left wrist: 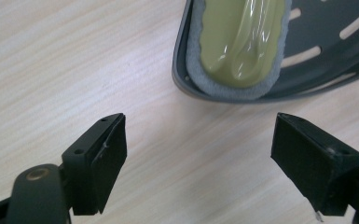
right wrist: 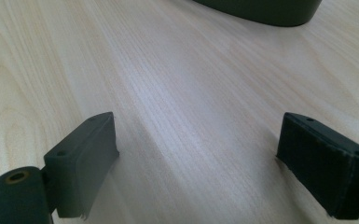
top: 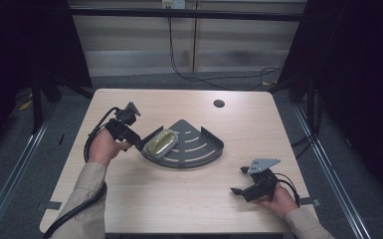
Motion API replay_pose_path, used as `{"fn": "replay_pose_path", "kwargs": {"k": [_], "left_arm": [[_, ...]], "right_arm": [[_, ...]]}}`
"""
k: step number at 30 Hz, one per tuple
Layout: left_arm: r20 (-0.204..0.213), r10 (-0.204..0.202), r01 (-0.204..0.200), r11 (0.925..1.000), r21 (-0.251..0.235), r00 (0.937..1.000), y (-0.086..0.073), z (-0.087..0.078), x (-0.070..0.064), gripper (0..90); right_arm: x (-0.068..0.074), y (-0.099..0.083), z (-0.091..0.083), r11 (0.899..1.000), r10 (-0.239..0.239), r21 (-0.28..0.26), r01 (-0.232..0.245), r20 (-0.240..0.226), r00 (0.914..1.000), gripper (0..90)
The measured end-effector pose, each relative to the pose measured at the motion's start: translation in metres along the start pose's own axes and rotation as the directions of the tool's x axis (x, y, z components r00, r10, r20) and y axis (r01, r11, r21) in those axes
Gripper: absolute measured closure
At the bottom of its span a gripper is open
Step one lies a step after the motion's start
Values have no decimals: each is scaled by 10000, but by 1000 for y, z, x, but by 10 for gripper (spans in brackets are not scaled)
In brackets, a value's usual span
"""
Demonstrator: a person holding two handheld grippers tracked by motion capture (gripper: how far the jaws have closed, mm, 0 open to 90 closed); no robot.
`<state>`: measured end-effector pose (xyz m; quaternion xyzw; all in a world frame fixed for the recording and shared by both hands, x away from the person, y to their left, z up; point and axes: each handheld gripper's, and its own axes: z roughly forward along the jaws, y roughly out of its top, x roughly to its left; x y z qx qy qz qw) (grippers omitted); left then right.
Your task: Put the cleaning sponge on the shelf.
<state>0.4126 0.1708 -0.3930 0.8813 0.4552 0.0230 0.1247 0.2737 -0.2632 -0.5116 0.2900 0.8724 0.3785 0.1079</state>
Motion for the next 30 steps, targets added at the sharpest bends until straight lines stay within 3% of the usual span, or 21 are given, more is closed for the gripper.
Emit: {"fn": "replay_pose_path", "kwargs": {"k": [11, 19, 30], "left_arm": [[218, -115, 118, 9998, -162, 9997, -34, 7, 9, 184], [308, -136, 145, 9995, -296, 9994, -49, 14, 8, 186], [619, 221, -186, 9983, -561, 9978, -75, 34, 9, 183]], "right_arm": [[0, 0, 0, 10000, -15, 10, 15, -5, 10000, 113], [0, 0, 0, 10000, -11, 10, 11, -8, 10000, 113], [0, 0, 0, 10000, -14, 9, 14, -6, 10000, 114]]}}
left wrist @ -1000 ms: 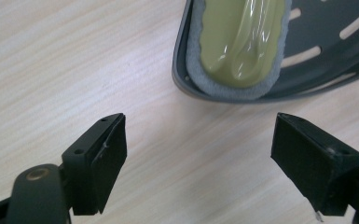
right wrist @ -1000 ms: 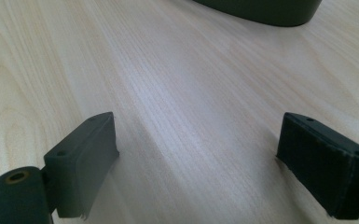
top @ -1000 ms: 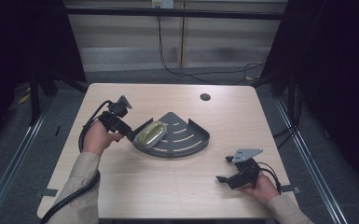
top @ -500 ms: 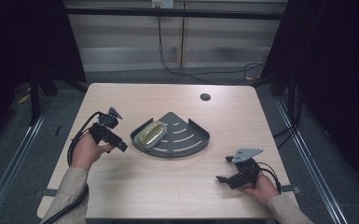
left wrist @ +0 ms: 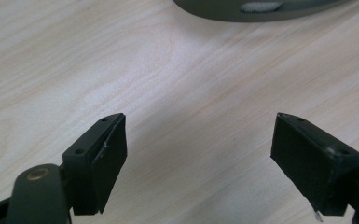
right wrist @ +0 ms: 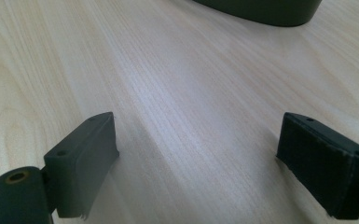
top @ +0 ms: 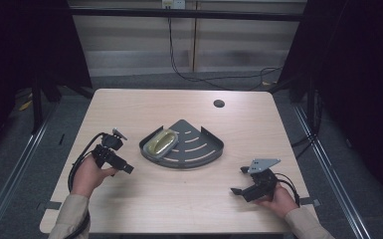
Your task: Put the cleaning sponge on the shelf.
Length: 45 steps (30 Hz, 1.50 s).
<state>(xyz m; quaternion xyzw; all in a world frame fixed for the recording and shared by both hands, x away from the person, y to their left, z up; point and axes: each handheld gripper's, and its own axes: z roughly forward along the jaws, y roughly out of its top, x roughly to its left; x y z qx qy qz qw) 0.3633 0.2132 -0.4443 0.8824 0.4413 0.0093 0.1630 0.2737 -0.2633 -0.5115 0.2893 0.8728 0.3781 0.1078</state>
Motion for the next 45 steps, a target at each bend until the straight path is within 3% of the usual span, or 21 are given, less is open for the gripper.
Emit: {"fn": "replay_pose_path", "kwargs": {"k": [8, 15, 24, 31, 35, 39, 40, 45], "left_arm": [[-7, 153, -154, 9996, -248, 9999, -13, 12, 0, 173], [37, 62, -60, 9983, -574, 10000, -25, 16, 2, 173], [-143, 125, -138, 9955, -934, 9998, -37, 23, 8, 159], [-363, 342, -387, 9903, -1335, 9988, -42, 25, 9, 143], [-506, 441, -525, 9823, -1798, 9977, -46, 28, 8, 123], [-765, 594, -731, 9788, -1914, 9953, -48, 30, 6, 86], [-882, 710, -880, 9744, -2069, 9936, -50, 33, 6, 60], [-878, 655, -851, 9665, -2421, 9940, -54, 36, 8, 0]], "right_arm": [[0, 0, 0, 10000, -2, -2, 2, 2, 10000, 113], [0, 0, 0, 10000, 1, -2, -1, -1, 10000, 114], [0, 0, 0, 10000, -1, -3, 1, 0, 10000, 113], [0, 0, 0, 10000, -1, -2, 1, -1, 10000, 113], [0, 0, 0, 10000, -1, -1, 1, -2, 10000, 114], [0, 0, 0, 10000, -3, -5, 3, 3, 10000, 113], [0, 0, 0, 10000, -1, -1, 1, 0, 10000, 113], [0, 0, 0, 10000, -1, -1, 1, 1, 10000, 113]]}}
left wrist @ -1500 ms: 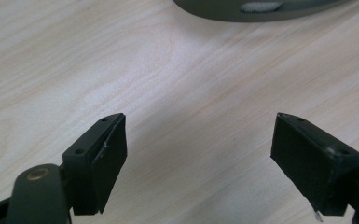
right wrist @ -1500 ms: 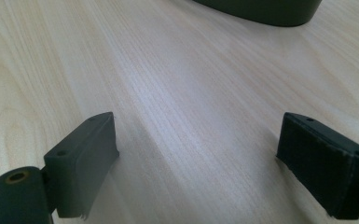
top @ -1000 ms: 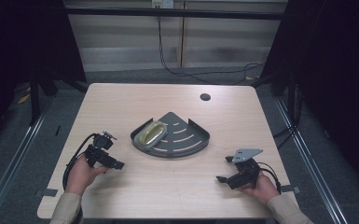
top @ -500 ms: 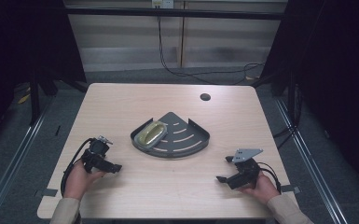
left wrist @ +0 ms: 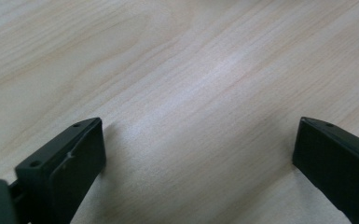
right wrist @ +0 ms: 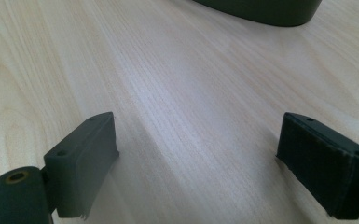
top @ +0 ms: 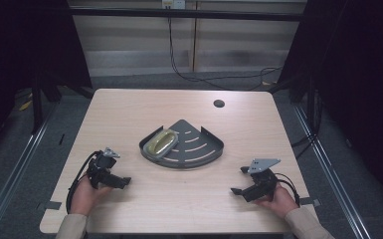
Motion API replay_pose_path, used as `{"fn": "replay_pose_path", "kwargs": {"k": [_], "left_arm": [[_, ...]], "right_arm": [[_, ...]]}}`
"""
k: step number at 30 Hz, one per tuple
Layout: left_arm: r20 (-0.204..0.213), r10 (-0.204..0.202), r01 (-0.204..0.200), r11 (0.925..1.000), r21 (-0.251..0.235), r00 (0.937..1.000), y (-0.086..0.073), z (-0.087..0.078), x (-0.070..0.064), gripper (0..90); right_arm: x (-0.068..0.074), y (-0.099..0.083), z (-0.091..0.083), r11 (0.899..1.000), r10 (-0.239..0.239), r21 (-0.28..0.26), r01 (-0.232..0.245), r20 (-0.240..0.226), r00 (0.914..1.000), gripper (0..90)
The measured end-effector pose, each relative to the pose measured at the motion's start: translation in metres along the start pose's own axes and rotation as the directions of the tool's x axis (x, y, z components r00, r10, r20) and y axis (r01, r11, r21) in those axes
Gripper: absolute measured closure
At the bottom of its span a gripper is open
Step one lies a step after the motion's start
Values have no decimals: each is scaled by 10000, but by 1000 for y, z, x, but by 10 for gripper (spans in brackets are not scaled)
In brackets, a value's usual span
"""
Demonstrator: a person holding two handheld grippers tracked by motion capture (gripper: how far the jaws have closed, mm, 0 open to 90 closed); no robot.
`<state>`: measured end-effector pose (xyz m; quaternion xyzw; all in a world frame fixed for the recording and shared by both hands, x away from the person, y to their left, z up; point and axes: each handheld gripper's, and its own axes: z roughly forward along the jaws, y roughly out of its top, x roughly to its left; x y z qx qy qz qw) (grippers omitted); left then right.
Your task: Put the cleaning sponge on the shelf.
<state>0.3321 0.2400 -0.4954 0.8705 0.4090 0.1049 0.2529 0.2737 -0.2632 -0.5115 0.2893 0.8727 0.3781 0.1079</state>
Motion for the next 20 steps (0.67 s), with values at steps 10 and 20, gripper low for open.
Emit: {"fn": "replay_pose_path", "kwargs": {"k": [10, 20], "left_arm": [[224, 509, -463, 9840, -1721, 9985, -19, 2, 7, 0], [248, 532, -477, 9815, -1856, 9983, -21, 2, 7, 0]], "right_arm": [[0, 0, 0, 10000, -1, -4, 1, 2, 10000, 114], [0, 0, 0, 10000, 6, -3, -6, -2, 10000, 113]]}}
